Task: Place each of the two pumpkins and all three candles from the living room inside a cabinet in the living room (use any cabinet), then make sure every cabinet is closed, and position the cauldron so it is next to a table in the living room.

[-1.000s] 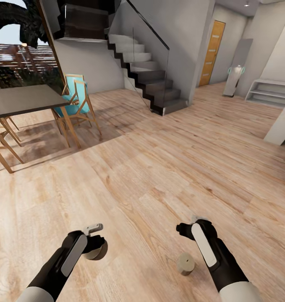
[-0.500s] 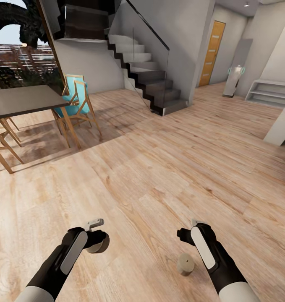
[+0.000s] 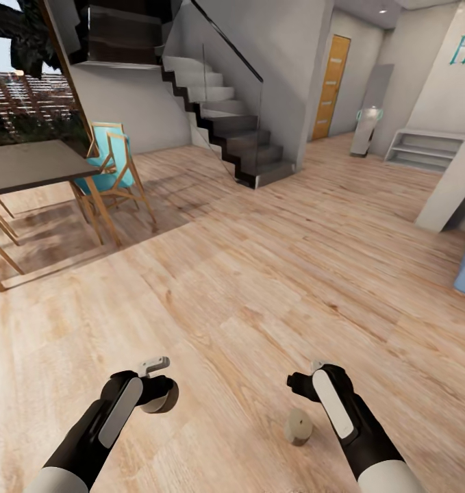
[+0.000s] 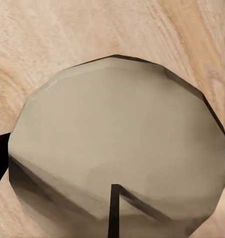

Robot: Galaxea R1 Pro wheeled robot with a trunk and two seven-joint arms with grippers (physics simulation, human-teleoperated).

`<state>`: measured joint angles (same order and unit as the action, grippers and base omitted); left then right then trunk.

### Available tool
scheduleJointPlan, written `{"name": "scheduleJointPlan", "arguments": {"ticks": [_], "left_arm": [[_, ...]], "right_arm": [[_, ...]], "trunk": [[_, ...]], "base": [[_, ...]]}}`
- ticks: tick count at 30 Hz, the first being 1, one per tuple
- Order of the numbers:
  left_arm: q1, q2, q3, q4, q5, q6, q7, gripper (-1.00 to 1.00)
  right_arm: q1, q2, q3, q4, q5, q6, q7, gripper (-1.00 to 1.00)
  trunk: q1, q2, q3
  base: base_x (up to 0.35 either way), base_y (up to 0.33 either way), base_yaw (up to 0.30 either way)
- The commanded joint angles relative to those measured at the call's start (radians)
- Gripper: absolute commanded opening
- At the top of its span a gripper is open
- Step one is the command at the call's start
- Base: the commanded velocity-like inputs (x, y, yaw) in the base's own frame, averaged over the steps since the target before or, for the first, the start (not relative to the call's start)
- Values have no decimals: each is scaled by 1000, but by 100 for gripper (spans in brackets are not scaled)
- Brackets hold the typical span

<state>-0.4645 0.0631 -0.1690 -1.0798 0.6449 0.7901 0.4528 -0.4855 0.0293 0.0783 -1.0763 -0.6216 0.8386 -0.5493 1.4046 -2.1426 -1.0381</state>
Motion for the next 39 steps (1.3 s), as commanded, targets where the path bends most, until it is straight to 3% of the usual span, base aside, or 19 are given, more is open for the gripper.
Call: {"name": "scheduleJointPlan", "arguments": {"ticks": [1, 5, 8, 11, 27, 33, 39], "left_arm": [[0, 1, -3, -2, 9, 1, 9, -100], [0, 1, -4, -2, 9, 1, 9, -100], [0, 1, -4, -2, 8, 1, 9, -100], [0, 1, -4, -2, 8, 1, 9, -100], [0, 1, -4, -2, 8, 1, 9, -100], [1, -5, -3, -39, 9, 1, 9, -100], [2, -6, -2, -72, 11, 3, 7, -100]], "right_arm": [[-1, 0, 1, -1, -13, 1, -11, 100], [-1, 0, -3, -1, -17, 0, -11, 100], [-1, 1, -41, -2, -17, 0, -11, 100], [-1, 2, -49, -2, -17, 0, -11, 100], [-1, 1, -54, 4, -17, -1, -12, 100], [-1, -1, -54, 107, -16, -46, -2, 100], [-1, -2, -54, 126, -15, -75, 2, 100]], "trunk": [[0, 0, -1], [0, 0, -1], [0, 0, -1], [0, 0, -1], [0, 0, -1], [0, 0, -1], [11, -21, -10]], "base": [[0, 1, -277], [0, 1, -279], [122, 22, -153], [254, -12, -31], [86, 9, -2], [2, 0, 0], [0, 0, 0]]}}
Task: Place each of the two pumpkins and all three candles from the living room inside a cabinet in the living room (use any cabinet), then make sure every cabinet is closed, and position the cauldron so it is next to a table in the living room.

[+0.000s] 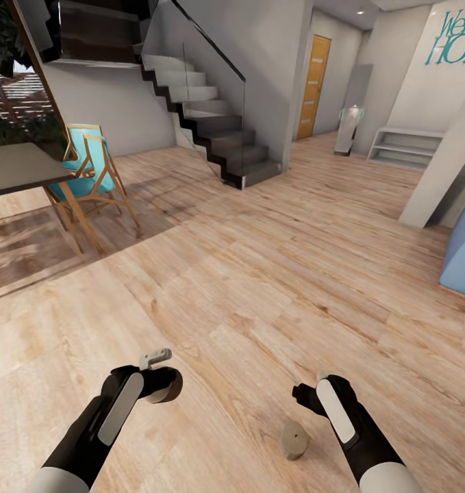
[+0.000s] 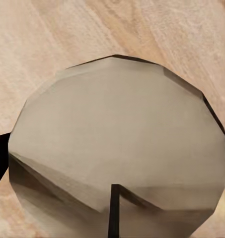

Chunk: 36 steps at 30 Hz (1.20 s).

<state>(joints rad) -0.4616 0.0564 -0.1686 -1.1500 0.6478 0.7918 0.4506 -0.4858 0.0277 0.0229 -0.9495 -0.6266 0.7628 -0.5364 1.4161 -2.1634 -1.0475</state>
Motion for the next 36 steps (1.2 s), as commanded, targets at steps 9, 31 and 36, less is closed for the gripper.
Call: {"name": "scheduleJointPlan", "arguments": {"ticks": [9, 31, 36], "left_arm": [[14, 15, 3, -107, 110, 101, 5, -100], [15, 15, 1, -111, 117, 107, 5, -100], [15, 10, -1, -111, 117, 107, 5, -100]], "right_arm": [[-1, -2, 4, -12, -7, -31, -10, 100], [-1, 0, 2, -1, -10, -37, -8, 100], [-1, -1, 3, 3, -2, -48, -7, 100]], "trunk": [[34, -64, -29], [119, -218, -98], [138, -253, -114]], "base": [[0, 0, 0], [0, 0, 0], [0, 0, 0]]}}
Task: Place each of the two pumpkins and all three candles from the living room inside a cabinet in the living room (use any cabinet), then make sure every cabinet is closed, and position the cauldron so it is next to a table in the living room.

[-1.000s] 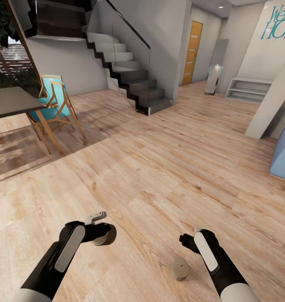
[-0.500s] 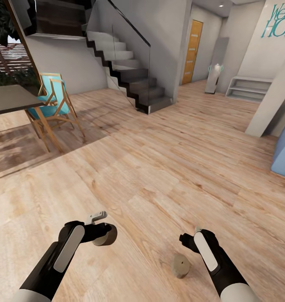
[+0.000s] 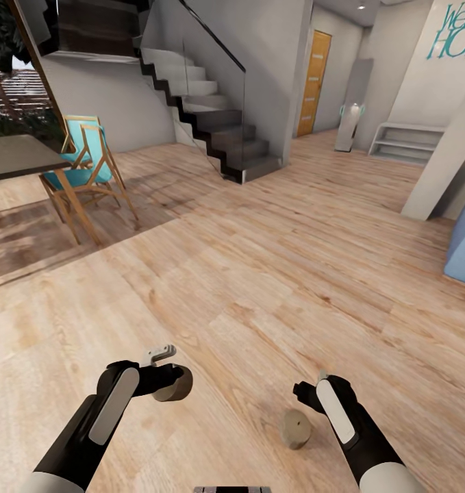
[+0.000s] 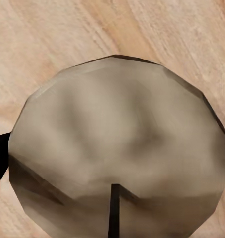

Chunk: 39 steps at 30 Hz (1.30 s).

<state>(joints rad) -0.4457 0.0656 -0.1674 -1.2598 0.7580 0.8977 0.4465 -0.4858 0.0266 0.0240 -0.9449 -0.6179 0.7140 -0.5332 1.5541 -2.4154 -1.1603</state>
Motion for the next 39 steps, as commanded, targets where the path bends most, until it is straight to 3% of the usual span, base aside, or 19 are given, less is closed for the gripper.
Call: {"name": "scheduleJointPlan", "arguments": {"ticks": [1, 12, 24, 28, 34, 39], "left_arm": [[-1, 0, -3, -1, 7, 1, 9, -100], [-1, -3, -4, -1, 6, 1, 9, -100], [-1, -4, -4, -1, 6, 1, 9, -100], [-1, -4, -4, -1, 6, 1, 9, -100], [-1, -4, -4, -1, 6, 1, 9, -100], [-1, -4, -4, -1, 6, 1, 9, -100]], "right_arm": [[0, 0, 2, -1, -10, -1, -10, 100], [0, -1, 9, 75, -6, -101, -10, 100], [0, -2, 12, 83, -6, -120, -3, 100], [0, -2, 14, 83, -3, -120, 33, 100], [0, -2, 14, 84, -1, -120, 56, 100], [1, -2, 14, 91, 1, -121, 57, 100]], "trunk": [[4, -8, -4], [46, -85, -39], [51, -87, -85], [53, -88, -100], [53, -88, -100], [55, -90, -120]], "base": [[0, 0, 0], [0, 0, 0], [0, 0, 0], [0, 0, 0], [0, 0, 0], [0, 0, 0]]}}
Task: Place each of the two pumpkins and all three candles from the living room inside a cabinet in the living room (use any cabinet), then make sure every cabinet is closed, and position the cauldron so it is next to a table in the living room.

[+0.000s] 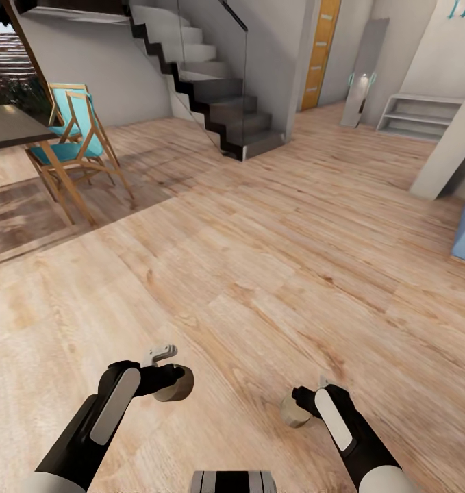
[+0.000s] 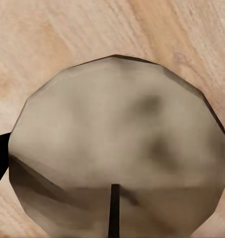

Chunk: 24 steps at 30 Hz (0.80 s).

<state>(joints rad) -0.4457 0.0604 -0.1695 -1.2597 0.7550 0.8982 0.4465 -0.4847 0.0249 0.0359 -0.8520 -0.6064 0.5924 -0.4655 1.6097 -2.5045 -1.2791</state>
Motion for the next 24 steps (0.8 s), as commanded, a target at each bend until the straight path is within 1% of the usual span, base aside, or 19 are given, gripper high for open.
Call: {"name": "scheduleJointPlan", "arguments": {"ticks": [1, 5, 13, 15, 18, 21, 24], "left_arm": [[-1, 1, -2, -1, 9, 1, 9, -100], [-1, 1, -2, -1, 9, 1, 9, -100], [-1, 1, -2, -1, 9, 1, 9, -100], [-1, 1, -2, -1, 9, 1, 9, -100], [-1, 0, -2, -1, 9, 1, 9, -100], [-1, 1, -2, -1, 9, 1, 9, -100], [-1, 1, -2, -1, 9, 1, 9, -100]], "right_arm": [[0, 0, 2, -1, -10, -1, -10, 100], [0, 0, 4, 1, -13, -21, -9, 100], [0, -2, 5, 1, -13, -26, -8, 100], [0, -2, 5, 6, -12, -27, -1, 100], [-1, -2, 6, 33, -10, -39, 41, 100], [-1, -2, 6, 48, -9, -46, 59, 100], [-2, -2, 6, 53, -9, -49, 64, 100]], "trunk": [[0, -1, -5], [2, -2, -20], [6, -3, -51], [6, -4, -59], [8, -5, -70], [9, -5, -82], [9, -5, -82]], "base": [[0, 0, 0], [0, 0, 0], [0, 0, 0], [0, 0, 0], [0, 0, 0], [0, 0, 0], [0, 0, 0]]}}
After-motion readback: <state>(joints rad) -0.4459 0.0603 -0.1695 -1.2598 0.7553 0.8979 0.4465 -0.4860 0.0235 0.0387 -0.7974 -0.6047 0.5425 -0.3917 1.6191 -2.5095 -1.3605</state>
